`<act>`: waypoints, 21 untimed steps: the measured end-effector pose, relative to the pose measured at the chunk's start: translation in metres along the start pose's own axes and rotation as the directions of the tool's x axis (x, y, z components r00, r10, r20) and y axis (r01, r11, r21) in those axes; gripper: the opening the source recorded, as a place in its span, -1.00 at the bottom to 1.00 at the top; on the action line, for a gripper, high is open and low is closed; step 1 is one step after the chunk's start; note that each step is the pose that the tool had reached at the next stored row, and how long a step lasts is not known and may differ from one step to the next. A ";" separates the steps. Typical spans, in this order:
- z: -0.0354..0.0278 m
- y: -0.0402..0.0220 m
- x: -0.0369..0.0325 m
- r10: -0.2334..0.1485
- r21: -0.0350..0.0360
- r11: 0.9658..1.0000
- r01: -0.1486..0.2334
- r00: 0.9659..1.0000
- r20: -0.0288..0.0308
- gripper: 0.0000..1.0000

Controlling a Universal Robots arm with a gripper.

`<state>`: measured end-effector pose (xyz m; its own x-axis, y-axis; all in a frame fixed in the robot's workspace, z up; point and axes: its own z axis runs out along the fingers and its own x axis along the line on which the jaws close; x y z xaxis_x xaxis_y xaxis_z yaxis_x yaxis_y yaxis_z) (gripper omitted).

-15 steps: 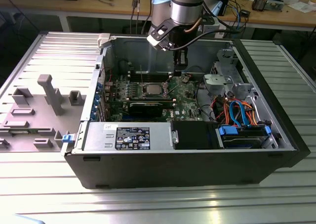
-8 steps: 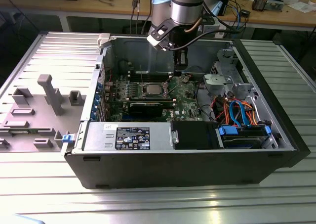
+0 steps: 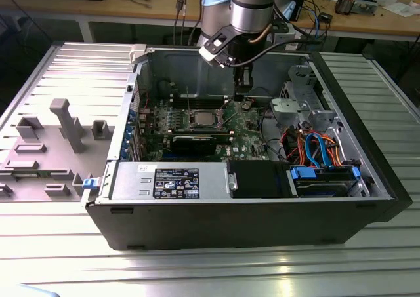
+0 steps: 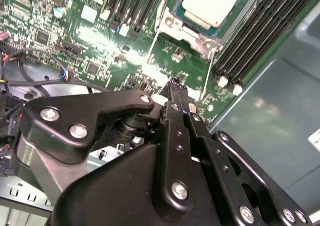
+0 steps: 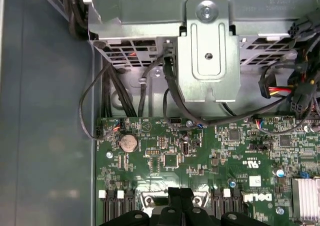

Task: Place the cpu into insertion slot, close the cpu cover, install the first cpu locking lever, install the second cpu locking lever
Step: 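Close the cpu cover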

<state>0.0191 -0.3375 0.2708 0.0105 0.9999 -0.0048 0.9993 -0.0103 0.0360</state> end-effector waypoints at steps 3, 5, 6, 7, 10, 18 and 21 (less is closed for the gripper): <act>0.0011 0.0061 0.0003 0.000 0.002 1.000 0.000 1.000 0.000 -0.79; 0.0023 0.0110 0.0008 -0.002 0.005 1.000 0.002 1.000 0.000 -0.79; 0.0030 0.0133 0.0010 -0.002 0.007 1.000 0.002 1.000 0.000 -0.79; 0.0040 0.0162 0.0014 -0.003 0.009 1.000 0.003 1.000 0.000 -0.79; 0.0084 0.0204 0.0022 -0.007 0.010 1.000 0.007 1.000 0.000 -0.79; 0.0201 0.0191 0.0026 -0.022 0.011 1.000 0.022 1.000 -0.001 -0.79; 0.0209 0.0160 0.0026 -0.025 0.011 1.000 0.025 1.000 -0.001 -0.79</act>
<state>0.0358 -0.3352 0.2505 -0.0140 0.9999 -0.0049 0.9996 0.0141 0.0246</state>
